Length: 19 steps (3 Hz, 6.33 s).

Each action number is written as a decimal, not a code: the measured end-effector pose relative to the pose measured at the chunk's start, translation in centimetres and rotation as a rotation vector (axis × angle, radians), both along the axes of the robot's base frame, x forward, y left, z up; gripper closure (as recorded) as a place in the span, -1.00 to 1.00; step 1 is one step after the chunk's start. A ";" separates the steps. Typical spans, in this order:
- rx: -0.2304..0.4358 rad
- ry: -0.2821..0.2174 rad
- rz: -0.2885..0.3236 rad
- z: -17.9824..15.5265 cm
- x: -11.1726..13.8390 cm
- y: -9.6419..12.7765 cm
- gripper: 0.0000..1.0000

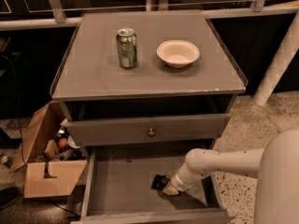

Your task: Pick rxbar chocolate from middle drawer and place on counter

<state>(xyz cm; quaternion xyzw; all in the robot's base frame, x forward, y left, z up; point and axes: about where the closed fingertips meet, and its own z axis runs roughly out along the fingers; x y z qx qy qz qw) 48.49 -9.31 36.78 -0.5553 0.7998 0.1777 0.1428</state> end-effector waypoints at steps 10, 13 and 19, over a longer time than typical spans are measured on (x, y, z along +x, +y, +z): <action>-0.074 -0.185 -0.225 29.3 -3.1 -8.1 1.00; -0.064 -0.166 -0.260 30.9 -0.4 -8.9 1.00; -0.082 -0.426 -0.354 47.0 -0.9 -14.3 1.00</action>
Offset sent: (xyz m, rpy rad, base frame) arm 0.0165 -0.0049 0.1321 -0.0188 -0.0690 -0.0314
